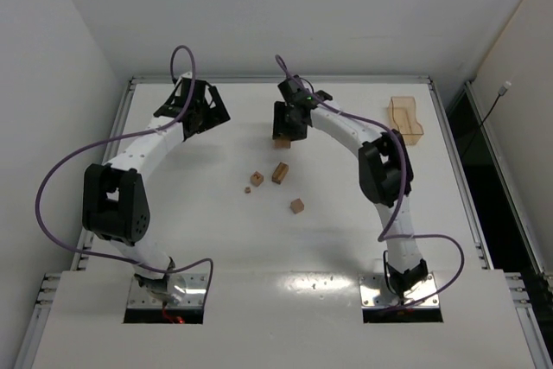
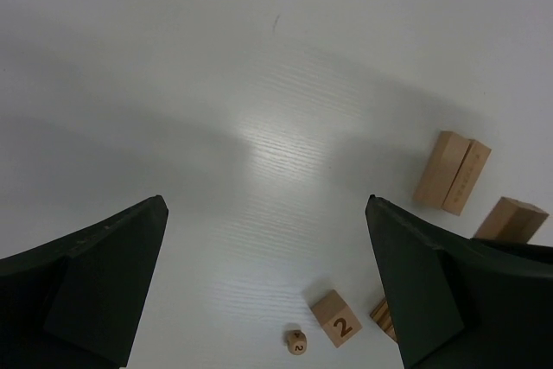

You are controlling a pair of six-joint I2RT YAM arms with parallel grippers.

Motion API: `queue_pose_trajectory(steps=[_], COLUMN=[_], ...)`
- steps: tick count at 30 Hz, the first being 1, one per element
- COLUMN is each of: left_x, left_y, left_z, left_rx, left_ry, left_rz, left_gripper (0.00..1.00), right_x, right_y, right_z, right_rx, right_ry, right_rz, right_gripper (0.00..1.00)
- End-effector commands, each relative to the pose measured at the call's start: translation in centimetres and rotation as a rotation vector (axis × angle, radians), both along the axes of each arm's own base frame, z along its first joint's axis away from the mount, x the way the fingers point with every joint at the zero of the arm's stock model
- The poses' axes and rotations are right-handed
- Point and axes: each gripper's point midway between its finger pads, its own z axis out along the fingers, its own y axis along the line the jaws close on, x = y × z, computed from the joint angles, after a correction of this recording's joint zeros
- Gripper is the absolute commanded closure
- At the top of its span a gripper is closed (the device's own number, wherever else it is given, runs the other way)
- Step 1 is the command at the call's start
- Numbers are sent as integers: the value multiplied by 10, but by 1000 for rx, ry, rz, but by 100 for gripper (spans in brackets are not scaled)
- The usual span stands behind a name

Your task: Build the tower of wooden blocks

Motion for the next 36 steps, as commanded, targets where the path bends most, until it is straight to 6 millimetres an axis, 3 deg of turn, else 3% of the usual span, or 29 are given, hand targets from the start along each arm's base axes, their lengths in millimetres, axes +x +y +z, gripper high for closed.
queue_pose_trajectory(steps=[1, 2, 13, 18, 20, 34, 36], left_x=[12, 12, 14, 16, 16, 20, 20], left_y=[5, 3, -1, -1, -1, -6, -6], left_z=[15, 15, 14, 16, 16, 15, 15], left_rx=[11, 6, -7, -9, -9, -29, -36], left_ry=[-43, -42, -39, -48, -48, -46, -46], left_rz=[15, 8, -7, -7, -7, -16, -10], left_gripper=[1, 1, 1, 1, 1, 1, 1], right_x=[24, 24, 62, 61, 54, 46, 48], right_y=[2, 0, 3, 8, 4, 8, 10], right_z=[11, -2, -3, -5, -16, -38, -34], right_rx=[-14, -33, -79, -86, -102, -113, -107], right_ry=[-64, -47, -133, -138, -104, -65, -73], right_rz=[-52, -56, -84, -80, -85, -75, -76], right_gripper=[100, 100, 100, 100, 100, 100, 100])
